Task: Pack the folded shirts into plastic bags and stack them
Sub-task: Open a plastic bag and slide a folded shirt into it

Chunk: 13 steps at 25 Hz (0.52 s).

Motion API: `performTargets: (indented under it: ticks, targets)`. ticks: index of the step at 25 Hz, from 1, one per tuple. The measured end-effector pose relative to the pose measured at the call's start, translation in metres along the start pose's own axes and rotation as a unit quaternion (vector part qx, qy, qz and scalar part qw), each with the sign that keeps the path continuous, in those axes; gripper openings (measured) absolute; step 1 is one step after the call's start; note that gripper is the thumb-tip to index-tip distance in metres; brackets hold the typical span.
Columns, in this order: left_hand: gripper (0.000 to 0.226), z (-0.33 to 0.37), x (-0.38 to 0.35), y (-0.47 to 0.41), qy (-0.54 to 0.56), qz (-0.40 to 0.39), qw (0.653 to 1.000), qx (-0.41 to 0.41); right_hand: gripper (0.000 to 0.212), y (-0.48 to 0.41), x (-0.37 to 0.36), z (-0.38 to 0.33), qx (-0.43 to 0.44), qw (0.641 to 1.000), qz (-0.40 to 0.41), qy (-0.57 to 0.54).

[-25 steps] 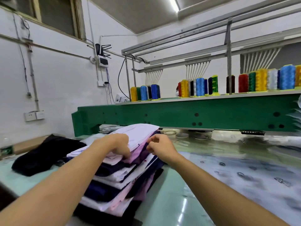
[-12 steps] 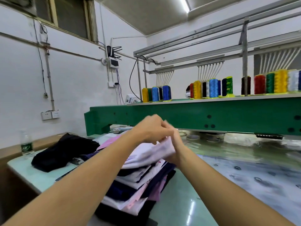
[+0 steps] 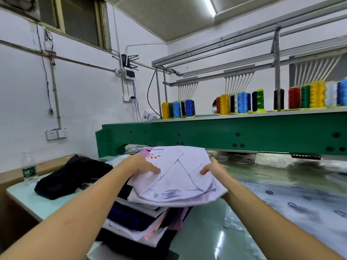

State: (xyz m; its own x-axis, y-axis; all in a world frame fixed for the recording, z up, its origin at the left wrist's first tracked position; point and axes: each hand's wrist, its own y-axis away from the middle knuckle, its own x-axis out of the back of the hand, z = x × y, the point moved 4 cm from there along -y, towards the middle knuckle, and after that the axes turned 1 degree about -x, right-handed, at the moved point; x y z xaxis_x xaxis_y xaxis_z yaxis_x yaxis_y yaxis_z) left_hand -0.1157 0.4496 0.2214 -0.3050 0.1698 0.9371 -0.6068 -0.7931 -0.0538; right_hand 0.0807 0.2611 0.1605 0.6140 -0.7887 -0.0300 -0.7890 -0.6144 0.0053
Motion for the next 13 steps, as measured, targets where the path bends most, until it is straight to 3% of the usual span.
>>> performTargets:
  ticks: [2,3,6,10,13]
  targets:
    - [0.053,0.012,0.004,0.006,0.058,-0.004,0.998,-0.02,0.074,0.003,-0.005,-0.009,0.051,0.996,-0.034,0.062]
    - [0.044,0.024,0.006,0.011,0.07,0.006,0.996,-0.053,0.067,0.003,-0.008,-0.012,0.068,0.993,-0.05,0.084]
    - [0.014,0.086,-0.003,0.037,0.055,0.05,0.978,-0.195,0.015,0.015,-0.022,-0.023,0.078,0.993,-0.067,0.051]
    - [0.011,0.157,-0.034,0.064,0.145,0.068,0.939,-0.304,0.049,0.026,-0.001,-0.033,0.064,0.995,-0.061,-0.035]
    - [0.013,0.198,-0.066,0.08,0.24,-0.008,0.914,-0.328,0.038,0.03,0.059,-0.025,0.058,0.992,-0.005,-0.114]
